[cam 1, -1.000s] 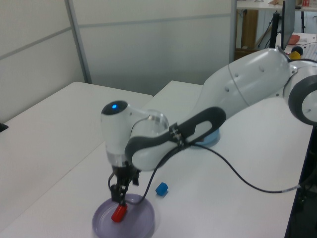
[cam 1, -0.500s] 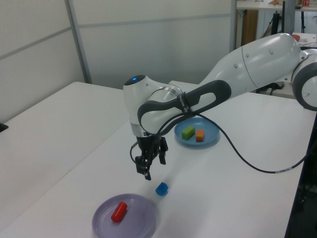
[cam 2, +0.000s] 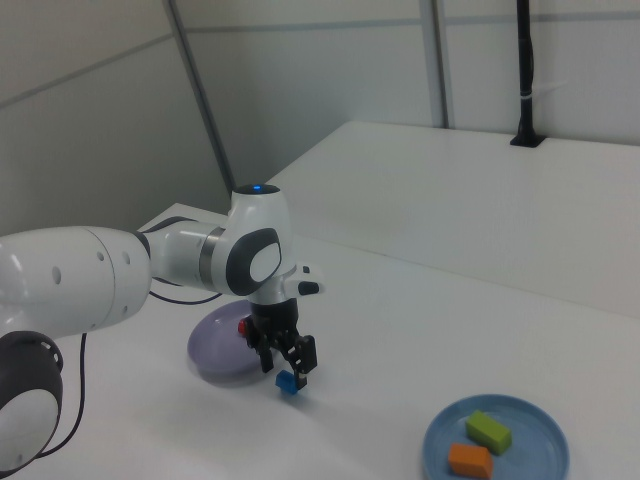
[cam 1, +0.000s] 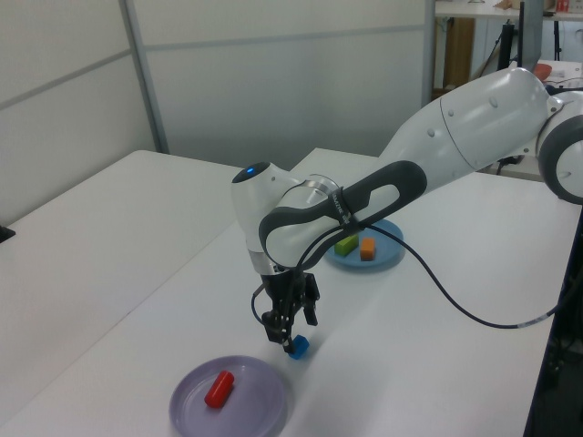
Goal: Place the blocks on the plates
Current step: 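Lower the gripper onto the blue block and grasp it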
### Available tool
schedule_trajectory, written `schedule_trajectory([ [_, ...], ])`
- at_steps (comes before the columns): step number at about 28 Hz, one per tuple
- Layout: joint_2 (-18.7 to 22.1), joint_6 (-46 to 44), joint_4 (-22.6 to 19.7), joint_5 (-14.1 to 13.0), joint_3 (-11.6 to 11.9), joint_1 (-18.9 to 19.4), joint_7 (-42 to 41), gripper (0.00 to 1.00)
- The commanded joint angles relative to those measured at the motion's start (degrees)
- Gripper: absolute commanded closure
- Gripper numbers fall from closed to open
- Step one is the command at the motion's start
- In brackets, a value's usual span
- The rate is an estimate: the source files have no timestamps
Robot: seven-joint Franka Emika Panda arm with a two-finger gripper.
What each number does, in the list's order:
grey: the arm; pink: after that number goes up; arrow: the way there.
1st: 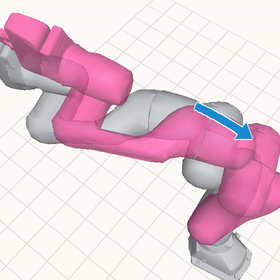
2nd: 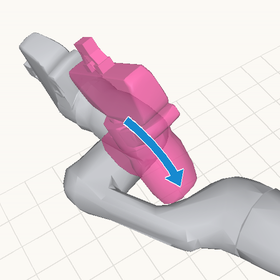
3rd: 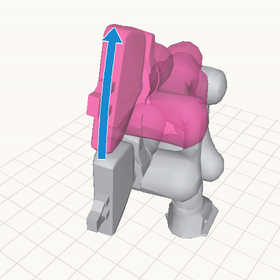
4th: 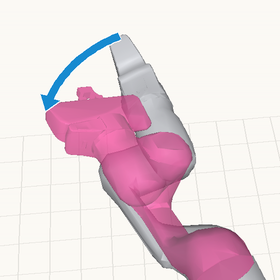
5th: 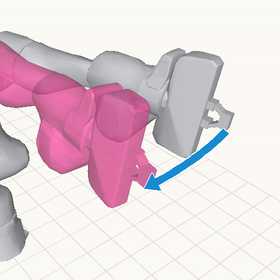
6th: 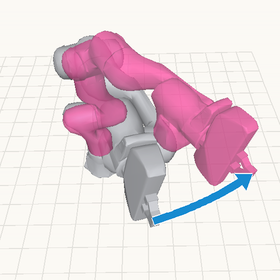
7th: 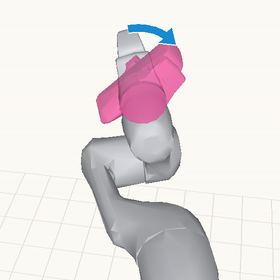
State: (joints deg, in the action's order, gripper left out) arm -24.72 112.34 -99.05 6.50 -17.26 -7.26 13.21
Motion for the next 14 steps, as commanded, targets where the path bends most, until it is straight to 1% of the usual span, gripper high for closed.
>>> schedule_trajectory([
  [1,1.6,0.3,-2.2,-0.5,0.4,0.1,-1.5,0.22],
  [2,1.2,0.3,-2.2,-0.5,0.4,0.1,-2.0,0.3],
  [6,0.9,0.4,-2.2,-0.3,0.4,0.2,-3.0,0.41],
  [9,0.4,1.5,-2.2,0.4,0.4,0.3,-3.1,0.44],
  [13,-0.2,2.9,-2.0,0.9,0.4,0.3,-3.1,0.51],
  [14,-0.2,3.1,-2.0,1.0,0.4,0.3,-3.1,0.52],
])
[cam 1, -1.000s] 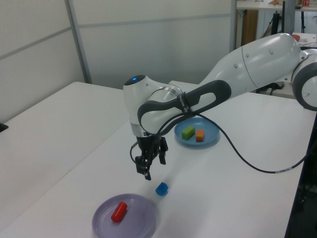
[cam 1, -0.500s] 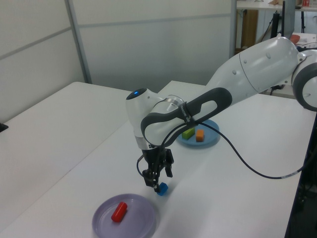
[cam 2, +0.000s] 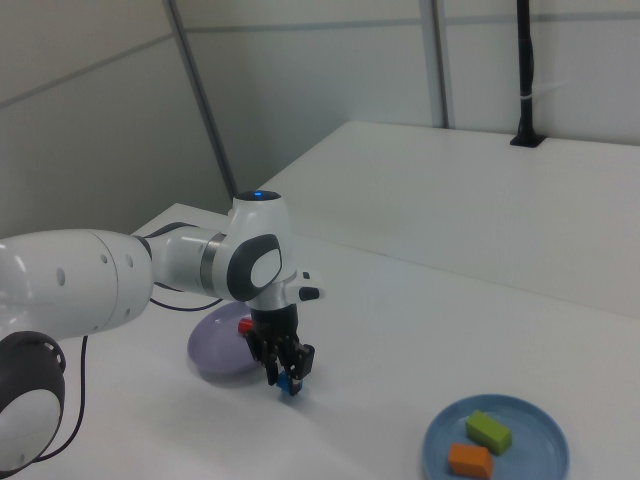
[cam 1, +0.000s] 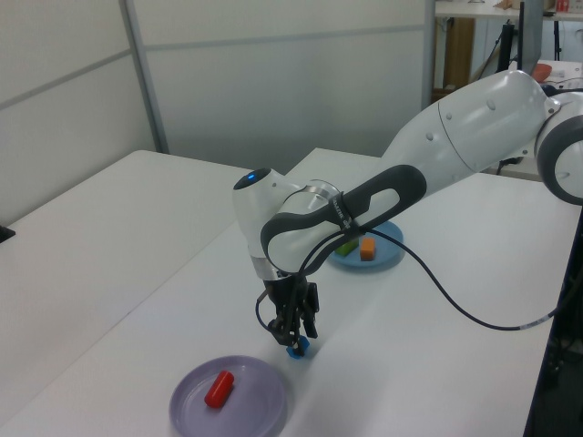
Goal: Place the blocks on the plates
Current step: 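Lower the gripper onto the blue block and grasp it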
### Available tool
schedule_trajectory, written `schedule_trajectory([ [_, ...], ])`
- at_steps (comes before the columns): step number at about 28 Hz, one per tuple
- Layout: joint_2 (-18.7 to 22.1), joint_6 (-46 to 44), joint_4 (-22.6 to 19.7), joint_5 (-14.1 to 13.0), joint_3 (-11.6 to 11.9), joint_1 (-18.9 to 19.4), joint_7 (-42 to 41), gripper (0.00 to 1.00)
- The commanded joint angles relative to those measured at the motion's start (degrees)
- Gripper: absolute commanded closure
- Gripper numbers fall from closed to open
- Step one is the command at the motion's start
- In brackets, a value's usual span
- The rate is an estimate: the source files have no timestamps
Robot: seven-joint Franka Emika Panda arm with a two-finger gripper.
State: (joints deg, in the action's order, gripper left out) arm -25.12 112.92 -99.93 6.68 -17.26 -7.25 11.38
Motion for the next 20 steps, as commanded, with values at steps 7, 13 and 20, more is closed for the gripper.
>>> schedule_trajectory([
  [7,0.1,3.3,-1.0,2.2,0.4,0.4,-1.3,0.5],
  [13,0.5,3.0,-0.7,2.3,0.4,0.3,-2.3,0.75],
  [20,3.2,2.5,-0.4,1.6,0.3,0.1,-2.4,0.79],
])
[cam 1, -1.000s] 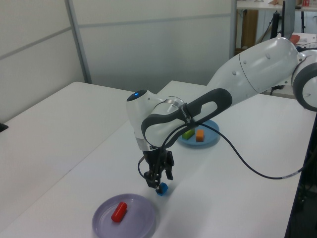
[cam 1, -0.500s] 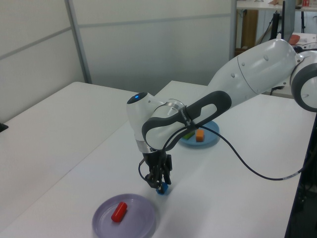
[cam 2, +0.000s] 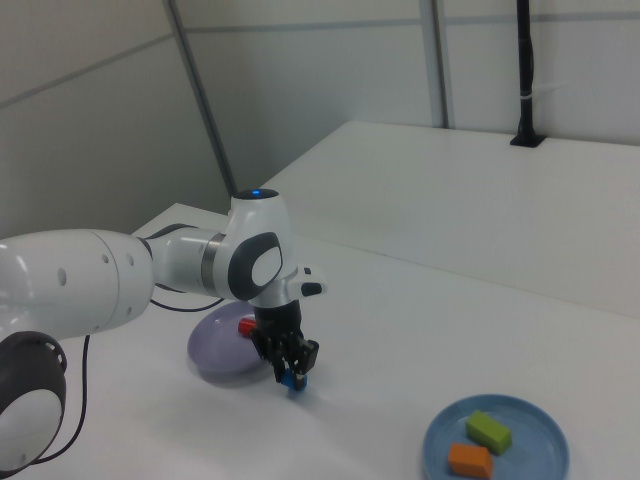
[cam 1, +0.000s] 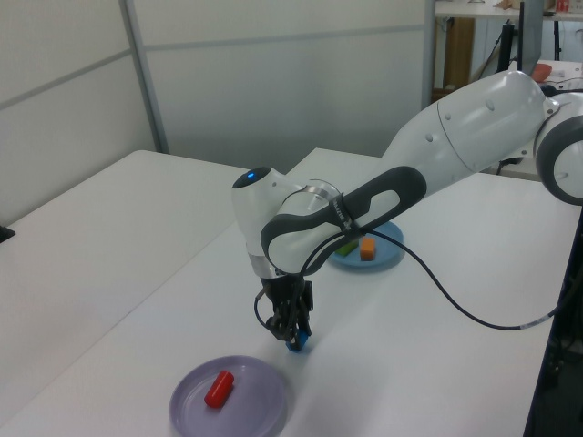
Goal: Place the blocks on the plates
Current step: 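Lower the gripper onto the blue block and grasp it, then carry the blue block onto the lavender plate beside the red block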
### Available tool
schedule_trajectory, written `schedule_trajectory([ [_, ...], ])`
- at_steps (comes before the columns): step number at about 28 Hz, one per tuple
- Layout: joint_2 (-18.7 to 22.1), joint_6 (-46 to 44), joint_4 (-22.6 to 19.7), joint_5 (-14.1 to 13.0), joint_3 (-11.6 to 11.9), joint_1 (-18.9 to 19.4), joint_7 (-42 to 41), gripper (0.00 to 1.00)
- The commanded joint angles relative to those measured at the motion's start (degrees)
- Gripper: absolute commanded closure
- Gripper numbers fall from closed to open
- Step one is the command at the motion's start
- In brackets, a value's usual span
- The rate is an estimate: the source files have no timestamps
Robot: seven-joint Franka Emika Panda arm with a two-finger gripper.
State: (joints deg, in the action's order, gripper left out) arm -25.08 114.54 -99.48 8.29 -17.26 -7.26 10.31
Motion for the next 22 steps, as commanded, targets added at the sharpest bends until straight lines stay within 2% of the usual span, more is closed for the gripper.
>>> schedule_trajectory([
  [1,3.6,0.9,-0.9,-0.1,0.1,0.2,-1.3,0.79],
  [6,5.7,0.8,-0.6,-0.2,-1.4,1.7,-0.8,0.78],
  [8,4.9,1.0,0.9,0.1,-1.9,4.1,-0.5,0.78],
  [15,3.6,2.5,1.0,0.7,-1.8,9.5,-0.4,0.78],
  [19,1.6,4.1,1.2,0.9,-1.7,11.0,2.0,0.74],
  [22,0.1,5.7,1.2,2.4,-1.7,11.3,2.7,0.69],
])
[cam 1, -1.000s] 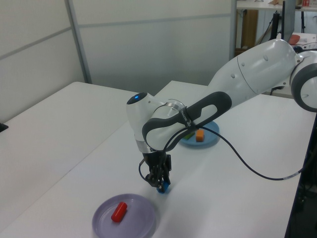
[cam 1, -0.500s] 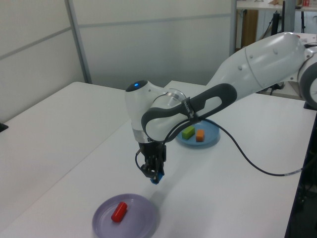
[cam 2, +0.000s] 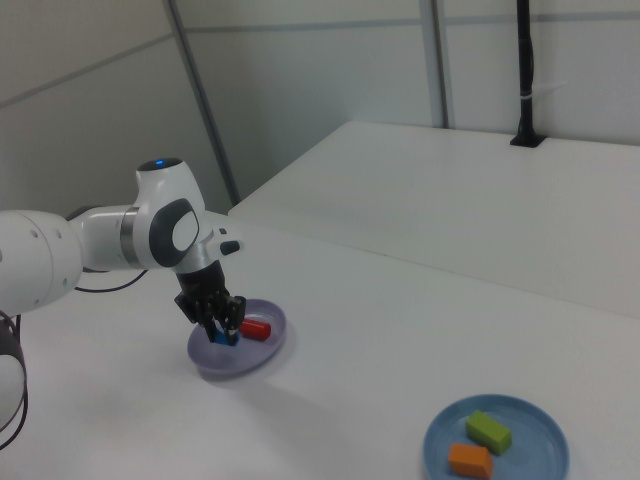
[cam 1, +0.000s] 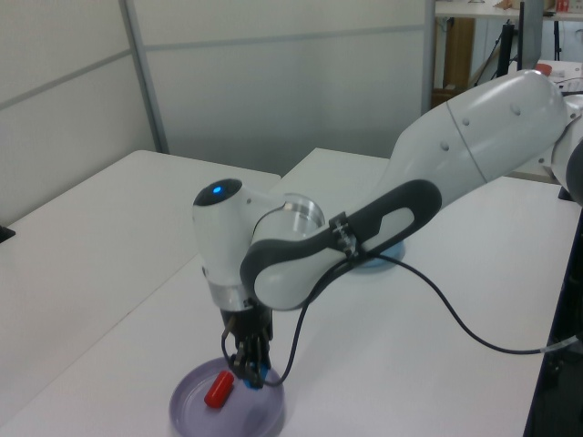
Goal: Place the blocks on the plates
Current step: 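Carry the blue block onto the lavender plate beside the red block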
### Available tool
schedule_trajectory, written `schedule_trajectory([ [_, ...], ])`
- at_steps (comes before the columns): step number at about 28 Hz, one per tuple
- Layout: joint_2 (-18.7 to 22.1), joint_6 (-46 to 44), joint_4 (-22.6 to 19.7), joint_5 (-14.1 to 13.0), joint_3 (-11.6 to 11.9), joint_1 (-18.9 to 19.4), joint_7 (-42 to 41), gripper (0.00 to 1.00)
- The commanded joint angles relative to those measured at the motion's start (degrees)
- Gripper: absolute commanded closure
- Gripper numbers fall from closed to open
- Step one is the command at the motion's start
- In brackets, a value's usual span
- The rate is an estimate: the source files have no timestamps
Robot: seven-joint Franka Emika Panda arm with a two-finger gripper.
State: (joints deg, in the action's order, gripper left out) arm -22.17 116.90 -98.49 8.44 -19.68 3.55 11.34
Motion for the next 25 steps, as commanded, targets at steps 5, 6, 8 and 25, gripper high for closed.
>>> schedule_trajectory([
  [5,-5.1,5.4,0.7,4.3,0.7,1.6,4.8,0.53],
  [6,-5.2,5.7,0.6,4.5,0.7,1.6,5.0,0.52],
  [8,-5.2,6.0,0.6,4.7,0.8,1.7,5.0,0.48],
  [25,2.3,-3.6,4.4,1.4,1.9,0.1,5.2,0.0],
])
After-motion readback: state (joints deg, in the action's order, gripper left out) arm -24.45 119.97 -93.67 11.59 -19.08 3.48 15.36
